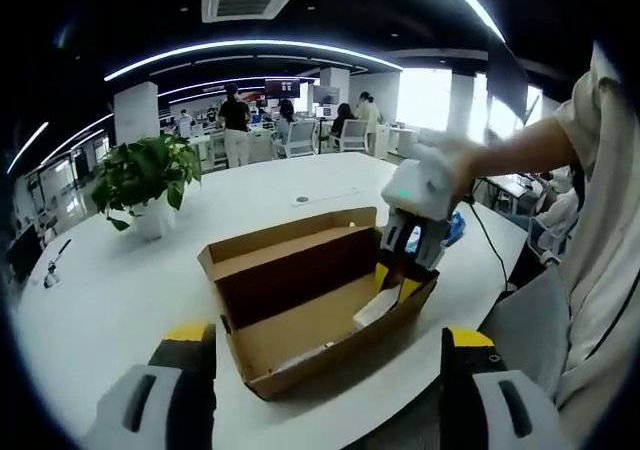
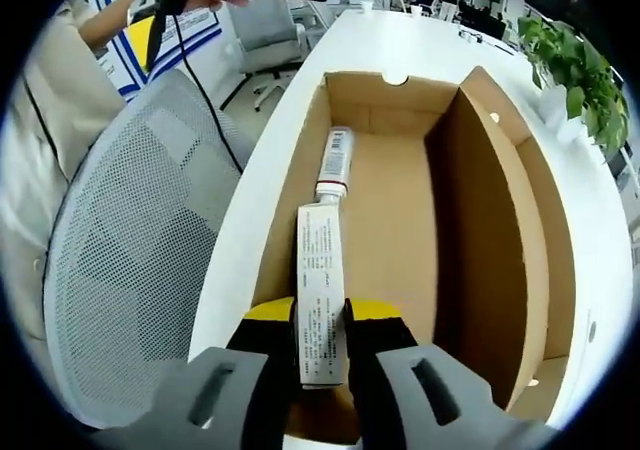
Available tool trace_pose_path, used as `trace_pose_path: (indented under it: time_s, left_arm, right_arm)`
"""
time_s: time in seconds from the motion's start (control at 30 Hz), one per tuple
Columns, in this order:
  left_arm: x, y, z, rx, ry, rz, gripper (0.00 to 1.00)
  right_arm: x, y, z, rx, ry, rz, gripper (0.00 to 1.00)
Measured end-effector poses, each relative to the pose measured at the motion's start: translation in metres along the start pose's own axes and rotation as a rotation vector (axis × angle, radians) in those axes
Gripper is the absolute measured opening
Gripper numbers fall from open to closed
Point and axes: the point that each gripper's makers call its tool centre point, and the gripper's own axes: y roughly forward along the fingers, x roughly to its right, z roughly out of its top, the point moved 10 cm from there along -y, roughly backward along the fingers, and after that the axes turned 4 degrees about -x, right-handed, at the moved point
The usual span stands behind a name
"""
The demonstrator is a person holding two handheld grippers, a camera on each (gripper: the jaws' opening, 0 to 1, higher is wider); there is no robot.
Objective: Operate the shoe box by opening the lid, removing the specified soft item, and placing it in the target area until the item is outside and the box remains undamaged.
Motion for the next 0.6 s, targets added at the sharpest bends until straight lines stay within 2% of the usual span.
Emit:
trace_pose_path:
  time_s: [0.27, 0.6]
  left_arm:
    - [0.001, -0.001, 0.001, 0.006, 0.001, 0.001, 0.95]
    - [0.005, 0.000, 0.004, 0.010, 0.016, -0.009, 0.95]
  right_arm:
    - [-0.004, -0.006, 0.002, 0.007, 0.000, -0.020, 0.15]
    - [-0.003, -0.029, 0.006, 0.040, 0.008, -0.078, 0.15]
